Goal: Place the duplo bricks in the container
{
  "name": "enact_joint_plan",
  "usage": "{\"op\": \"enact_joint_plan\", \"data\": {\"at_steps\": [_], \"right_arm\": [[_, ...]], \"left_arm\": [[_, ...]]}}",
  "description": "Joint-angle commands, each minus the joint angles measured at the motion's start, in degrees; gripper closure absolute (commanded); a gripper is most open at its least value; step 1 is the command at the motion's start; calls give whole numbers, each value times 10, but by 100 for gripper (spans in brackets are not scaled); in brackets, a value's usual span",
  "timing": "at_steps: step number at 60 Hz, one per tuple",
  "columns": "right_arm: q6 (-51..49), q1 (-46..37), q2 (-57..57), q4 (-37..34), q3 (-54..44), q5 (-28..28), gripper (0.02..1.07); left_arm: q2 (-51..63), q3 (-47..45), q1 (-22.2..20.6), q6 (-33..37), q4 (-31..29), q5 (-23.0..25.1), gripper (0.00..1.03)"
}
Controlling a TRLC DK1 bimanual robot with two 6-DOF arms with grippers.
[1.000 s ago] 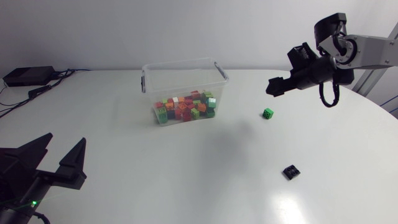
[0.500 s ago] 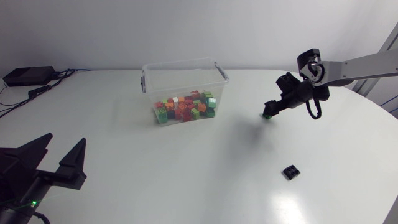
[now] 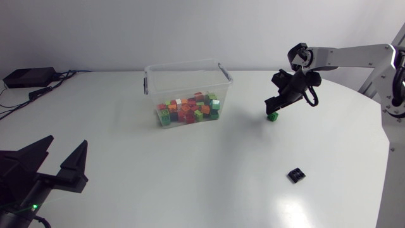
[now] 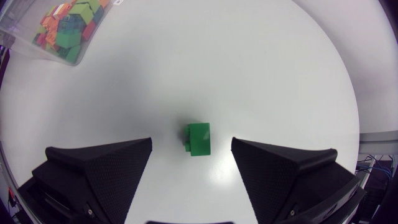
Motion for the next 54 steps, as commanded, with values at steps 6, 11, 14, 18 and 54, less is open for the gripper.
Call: {"op": "enact_joint_plan", "data": {"at_steps": [6,11,14,18,54], "right_arm": [[-17,5,40,-21,24,9,20],[-17,5,49,-20,28,11,27],[-17,5,54,-20,31,11,28],[-17,5,60,-18,32,15,28],[-9,4,67,41,3,8,81]], "left_arm": [[-5,-11,5,6,7,6,4],[-5,-11,5,5,7,6,4],[-5,-11,5,5,7,6,4],[-5,-11,5,6,7,6,4],[-5,-11,5,5,7,6,4]]}}
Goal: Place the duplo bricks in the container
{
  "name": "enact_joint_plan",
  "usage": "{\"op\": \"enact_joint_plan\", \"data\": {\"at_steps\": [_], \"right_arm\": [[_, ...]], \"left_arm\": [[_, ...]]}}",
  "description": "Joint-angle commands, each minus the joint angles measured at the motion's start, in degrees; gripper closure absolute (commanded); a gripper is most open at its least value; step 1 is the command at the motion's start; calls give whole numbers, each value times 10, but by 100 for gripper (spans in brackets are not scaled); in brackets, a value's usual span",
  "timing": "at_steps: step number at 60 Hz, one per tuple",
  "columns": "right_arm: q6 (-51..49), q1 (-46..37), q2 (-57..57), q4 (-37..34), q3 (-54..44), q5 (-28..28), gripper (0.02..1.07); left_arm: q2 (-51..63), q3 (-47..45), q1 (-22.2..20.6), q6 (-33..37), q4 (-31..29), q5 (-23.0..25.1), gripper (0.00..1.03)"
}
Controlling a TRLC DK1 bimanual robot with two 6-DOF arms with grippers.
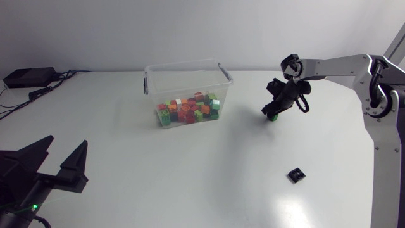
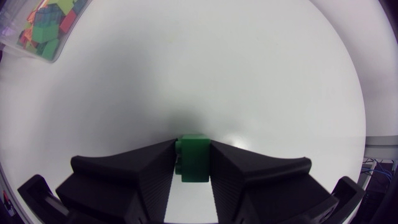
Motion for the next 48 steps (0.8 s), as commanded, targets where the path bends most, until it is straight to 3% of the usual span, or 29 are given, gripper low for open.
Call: {"op": "enact_joint_plan", "data": {"at_steps": [1,11,17,29,37,48], "right_arm": [[-6,3,-1,10,-23,-3,82],[5,4,-70,24,-82,0,85],[27,17,-168,14,-130,-13,85],[89,93,-328,4,-173,-52,85],[148,165,-378,43,-176,-57,85],[199,230,-363,151,-174,-43,85]], "left_arm": [[-5,-11,5,5,7,6,4],[-5,-11,5,6,7,6,4],[-5,-11,5,5,7,6,4],[-5,-11,5,5,7,6,4],[-5,-11,5,5,7,6,4],[-5,-11,5,5,7,6,4]]}}
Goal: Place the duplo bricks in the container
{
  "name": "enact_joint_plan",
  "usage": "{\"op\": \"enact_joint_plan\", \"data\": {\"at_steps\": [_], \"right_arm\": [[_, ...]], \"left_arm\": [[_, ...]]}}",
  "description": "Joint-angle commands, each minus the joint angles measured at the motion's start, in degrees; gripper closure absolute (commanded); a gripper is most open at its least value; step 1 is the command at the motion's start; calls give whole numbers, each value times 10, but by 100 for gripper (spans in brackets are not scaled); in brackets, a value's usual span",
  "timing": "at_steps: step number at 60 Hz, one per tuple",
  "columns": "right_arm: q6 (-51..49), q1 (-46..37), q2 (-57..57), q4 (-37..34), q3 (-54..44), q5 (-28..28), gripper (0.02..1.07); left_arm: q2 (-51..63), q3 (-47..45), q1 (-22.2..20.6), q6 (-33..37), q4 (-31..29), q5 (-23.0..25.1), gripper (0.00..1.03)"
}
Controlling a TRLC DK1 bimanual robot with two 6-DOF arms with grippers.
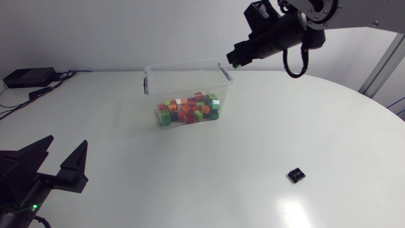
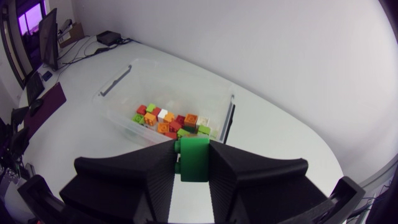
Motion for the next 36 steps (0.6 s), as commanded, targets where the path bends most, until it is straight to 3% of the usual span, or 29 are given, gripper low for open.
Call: {"op": "enact_joint_plan", "data": {"at_steps": [1,25,36], "right_arm": [[37,27,24,43,-12,16,85],[71,97,141,144,63,72,84],[72,97,188,149,110,80,82]], "left_arm": [[-5,-11,5,5,7,6,4],[-5,-11,5,6,7,6,4],[-5,-11,5,5,7,6,4]]}}
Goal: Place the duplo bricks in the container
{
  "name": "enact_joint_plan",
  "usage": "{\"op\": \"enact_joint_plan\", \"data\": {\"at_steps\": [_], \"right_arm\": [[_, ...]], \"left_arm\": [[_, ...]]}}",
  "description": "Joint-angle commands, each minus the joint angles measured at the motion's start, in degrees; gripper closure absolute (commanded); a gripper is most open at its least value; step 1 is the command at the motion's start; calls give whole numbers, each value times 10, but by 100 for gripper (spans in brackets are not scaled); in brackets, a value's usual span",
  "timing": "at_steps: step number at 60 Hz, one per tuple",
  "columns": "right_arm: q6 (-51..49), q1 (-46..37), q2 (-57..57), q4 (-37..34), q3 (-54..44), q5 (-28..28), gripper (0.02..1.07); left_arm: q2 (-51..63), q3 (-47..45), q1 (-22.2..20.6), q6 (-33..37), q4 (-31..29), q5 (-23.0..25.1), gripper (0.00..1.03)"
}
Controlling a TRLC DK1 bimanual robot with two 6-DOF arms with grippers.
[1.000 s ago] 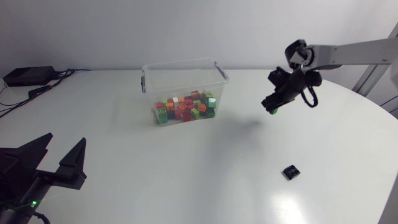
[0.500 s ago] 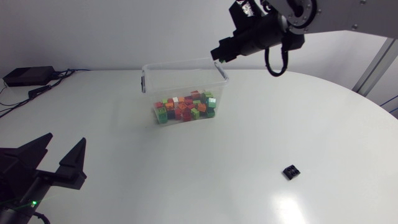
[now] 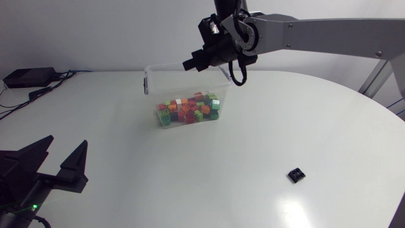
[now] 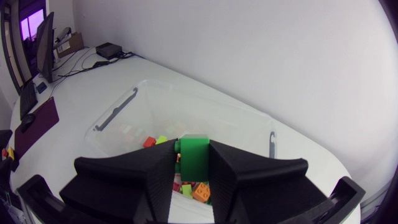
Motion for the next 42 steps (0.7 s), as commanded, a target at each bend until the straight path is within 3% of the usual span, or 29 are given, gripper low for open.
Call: {"op": "enact_joint_plan", "data": {"at_steps": [1,3,4,11,27,42], "right_arm": [[15,3,37,6,26,9,82],[16,3,44,6,31,10,81],[15,3,51,5,37,14,74],[16,4,63,-4,46,34,8],[13,-23,-54,-61,-26,38,6],[-41,-122,-267,-168,-266,7,6]], "left_arm": [[-5,-11,5,5,7,6,4],[-5,-11,5,6,7,6,4],[-5,-11,5,5,7,6,4],[-5,-11,5,5,7,6,4],[-5,-11,5,5,7,6,4],[-5,-11,5,5,7,6,4]]}}
